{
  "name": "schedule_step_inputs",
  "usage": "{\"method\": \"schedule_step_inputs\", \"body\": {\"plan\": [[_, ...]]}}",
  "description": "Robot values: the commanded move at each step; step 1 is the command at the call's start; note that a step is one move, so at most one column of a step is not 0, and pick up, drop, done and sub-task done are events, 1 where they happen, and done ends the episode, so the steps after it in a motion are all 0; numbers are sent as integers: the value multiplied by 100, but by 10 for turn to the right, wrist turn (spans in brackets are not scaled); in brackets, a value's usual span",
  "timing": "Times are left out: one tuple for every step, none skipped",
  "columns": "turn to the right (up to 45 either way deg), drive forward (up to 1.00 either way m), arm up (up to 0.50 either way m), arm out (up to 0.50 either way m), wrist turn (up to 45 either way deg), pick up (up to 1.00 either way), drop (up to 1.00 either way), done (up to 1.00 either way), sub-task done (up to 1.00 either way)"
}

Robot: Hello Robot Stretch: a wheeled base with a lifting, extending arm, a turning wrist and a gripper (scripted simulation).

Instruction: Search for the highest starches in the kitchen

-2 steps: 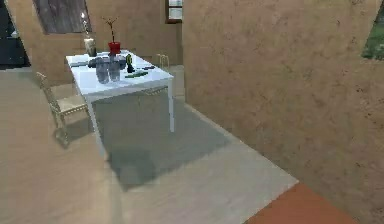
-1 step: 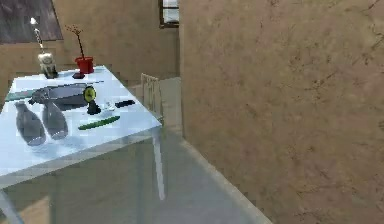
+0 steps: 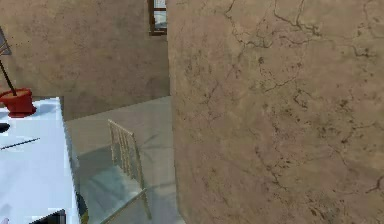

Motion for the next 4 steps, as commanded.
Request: {"method": "schedule_step_inputs", "body": {"plan": [[60, 0, 0, 0, 0, 0, 0, 0, 0], [0, 15, 0, 0, 0, 0, 0, 0, 0], [-240, 0, 0, 0, 0, 0, 0, 0, 0], [-30, 0, 0, 0, 0, 0, 0, 0, 0]]}}
